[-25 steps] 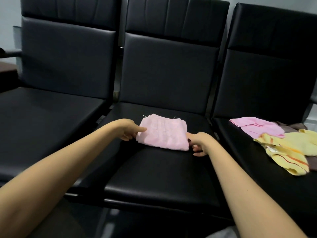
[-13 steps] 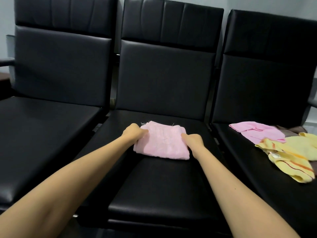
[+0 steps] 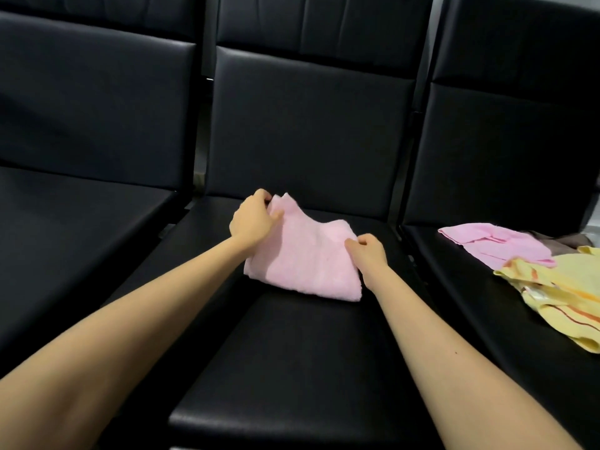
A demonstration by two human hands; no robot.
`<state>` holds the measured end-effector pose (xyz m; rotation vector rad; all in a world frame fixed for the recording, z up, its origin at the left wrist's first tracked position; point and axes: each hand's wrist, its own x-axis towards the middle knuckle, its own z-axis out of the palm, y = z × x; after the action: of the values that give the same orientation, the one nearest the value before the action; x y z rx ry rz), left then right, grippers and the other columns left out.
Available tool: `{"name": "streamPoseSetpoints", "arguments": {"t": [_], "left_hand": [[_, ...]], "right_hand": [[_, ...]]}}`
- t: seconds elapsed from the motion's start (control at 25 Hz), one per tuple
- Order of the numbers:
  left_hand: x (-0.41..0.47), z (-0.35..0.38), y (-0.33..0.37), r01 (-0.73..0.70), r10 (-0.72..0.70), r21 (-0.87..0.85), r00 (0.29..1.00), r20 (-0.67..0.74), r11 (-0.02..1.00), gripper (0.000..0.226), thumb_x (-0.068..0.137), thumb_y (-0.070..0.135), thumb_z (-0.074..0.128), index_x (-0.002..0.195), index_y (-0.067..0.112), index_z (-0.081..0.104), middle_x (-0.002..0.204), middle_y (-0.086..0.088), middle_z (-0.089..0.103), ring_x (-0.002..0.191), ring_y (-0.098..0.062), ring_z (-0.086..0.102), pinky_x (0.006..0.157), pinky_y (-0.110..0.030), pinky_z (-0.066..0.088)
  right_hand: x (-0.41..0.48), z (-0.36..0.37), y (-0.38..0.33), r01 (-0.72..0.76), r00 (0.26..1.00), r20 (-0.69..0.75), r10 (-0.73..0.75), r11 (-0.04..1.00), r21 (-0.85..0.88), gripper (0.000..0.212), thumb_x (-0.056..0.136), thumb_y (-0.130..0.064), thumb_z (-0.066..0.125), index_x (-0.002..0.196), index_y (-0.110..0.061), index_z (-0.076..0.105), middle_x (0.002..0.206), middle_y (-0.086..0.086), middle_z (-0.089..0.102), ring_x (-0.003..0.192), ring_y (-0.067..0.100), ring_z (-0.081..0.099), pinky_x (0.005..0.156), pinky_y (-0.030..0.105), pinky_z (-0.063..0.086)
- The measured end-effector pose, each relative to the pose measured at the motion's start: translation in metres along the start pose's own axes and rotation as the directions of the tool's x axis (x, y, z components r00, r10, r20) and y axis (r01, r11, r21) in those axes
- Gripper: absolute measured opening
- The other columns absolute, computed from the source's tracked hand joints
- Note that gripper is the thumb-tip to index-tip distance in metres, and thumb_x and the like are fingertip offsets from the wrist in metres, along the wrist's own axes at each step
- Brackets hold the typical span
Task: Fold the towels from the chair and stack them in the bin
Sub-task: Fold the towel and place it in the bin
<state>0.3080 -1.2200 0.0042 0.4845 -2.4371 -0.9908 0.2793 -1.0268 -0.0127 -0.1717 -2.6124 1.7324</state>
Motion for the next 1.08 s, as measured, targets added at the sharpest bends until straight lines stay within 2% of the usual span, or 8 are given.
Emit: {"name": "streamPoseSetpoints", "arguments": {"t": [0.08, 0.12, 0.2, 0.36, 0.52, 0.76, 0.96, 1.08], "left_hand": [[-0.001, 0.006, -0.004, 0.116, -0.140, 0.159, 0.978, 0.152, 0.980, 0.051, 0.095, 0.042, 0.043, 0.132, 0.007, 0.042, 0.132, -0.016, 0.048, 0.118, -0.036, 0.049, 0.090, -0.039, 0.040], [-0.001, 0.007, -0.005, 0.158, -0.202, 0.206, 0.955, 0.218, 0.966, 0.051, 0.096, 0.043, 0.040, 0.128, 0.004, 0.046, 0.131, -0.017, 0.050, 0.117, -0.036, 0.050, 0.089, -0.037, 0.040], [-0.004, 0.007, -0.003, 0.173, -0.247, 0.236, 0.910, 0.333, 0.956, 0.038, 0.093, 0.039, 0.044, 0.110, 0.007, 0.056, 0.115, -0.012, 0.060, 0.105, -0.031, 0.057, 0.081, -0.032, 0.043], [-0.012, 0.009, 0.008, 0.187, -0.255, 0.196, 0.871, 0.420, 0.963, 0.041, 0.083, 0.032, 0.065, 0.114, 0.007, 0.055, 0.110, -0.008, 0.061, 0.103, -0.026, 0.059, 0.083, -0.031, 0.046], [-0.017, 0.011, 0.014, 0.356, -0.322, 0.023, 0.813, 0.486, 0.934, 0.050, 0.075, 0.029, 0.069, 0.118, 0.008, 0.054, 0.105, -0.005, 0.059, 0.095, -0.024, 0.056, 0.081, -0.033, 0.045], [-0.040, 0.013, 0.034, 0.443, -0.253, -0.269, 0.810, 0.529, 0.855, 0.039, 0.080, 0.030, 0.068, 0.112, 0.009, 0.060, 0.111, -0.008, 0.062, 0.099, -0.026, 0.058, 0.079, -0.035, 0.045], [-0.077, 0.001, 0.082, 0.594, -0.218, -0.392, 0.704, 0.676, 0.703, 0.028, 0.091, 0.027, 0.060, 0.115, 0.014, 0.057, 0.105, -0.005, 0.062, 0.091, -0.020, 0.059, 0.082, -0.035, 0.046], [-0.097, -0.003, 0.122, 0.698, -0.123, -0.411, 0.579, 0.806, 0.586, 0.026, 0.095, 0.018, 0.055, 0.118, 0.007, 0.057, 0.098, -0.008, 0.063, 0.091, -0.022, 0.061, 0.089, -0.037, 0.045]], "right_hand": [[0.006, 0.002, 0.004, -0.068, 0.998, -0.025, 0.066, 0.994, -0.081, 0.029, 0.088, -0.031, 0.050, 0.100, -0.005, 0.055, 0.098, 0.010, 0.057, 0.084, 0.026, 0.058, 0.068, 0.030, 0.045], [0.007, 0.002, 0.002, -0.110, 0.994, -0.010, 0.109, 0.988, -0.105, 0.044, 0.089, -0.034, 0.050, 0.118, -0.002, 0.050, 0.112, 0.013, 0.055, 0.097, 0.029, 0.058, 0.078, 0.033, 0.048], [0.010, 0.003, 0.001, -0.132, 0.989, 0.047, 0.141, 0.979, -0.154, 0.051, 0.089, -0.029, 0.051, 0.130, 0.001, 0.042, 0.113, 0.013, 0.052, 0.097, 0.027, 0.055, 0.082, 0.032, 0.046], [0.002, 0.000, -0.003, -0.132, 0.976, 0.143, 0.164, 0.968, -0.212, 0.047, 0.085, -0.026, 0.062, 0.122, -0.001, 0.046, 0.116, 0.014, 0.056, 0.097, 0.027, 0.058, 0.079, 0.032, 0.047], [-0.016, -0.006, -0.002, -0.103, 0.975, 0.191, 0.112, 0.993, -0.052, 0.020, 0.089, -0.024, 0.052, 0.103, -0.010, 0.055, 0.094, 0.006, 0.058, 0.085, 0.023, 0.058, 0.070, 0.030, 0.047], [-0.045, -0.035, 0.004, 0.090, 0.995, 0.047, -0.090, 0.996, -0.013, 0.008, 0.092, -0.021, 0.043, 0.093, -0.015, 0.047, 0.081, -0.004, 0.051, 0.075, 0.015, 0.053, 0.058, 0.027, 0.039], [-0.084, -0.089, 0.010, 0.056, 0.998, -0.024, -0.056, 0.998, 0.010, 0.008, 0.087, -0.022, 0.050, 0.085, -0.016, 0.047, 0.083, -0.002, 0.053, 0.084, 0.019, 0.055, 0.068, 0.029, 0.044], [-0.104, -0.133, -0.004, 0.095, 0.994, -0.043, -0.096, 0.995, -0.025, 0.008, 0.087, -0.024, 0.048, 0.091, -0.017, 0.049, 0.084, -0.003, 0.055, 0.082, 0.017, 0.057, 0.061, 0.027, 0.043]]}}
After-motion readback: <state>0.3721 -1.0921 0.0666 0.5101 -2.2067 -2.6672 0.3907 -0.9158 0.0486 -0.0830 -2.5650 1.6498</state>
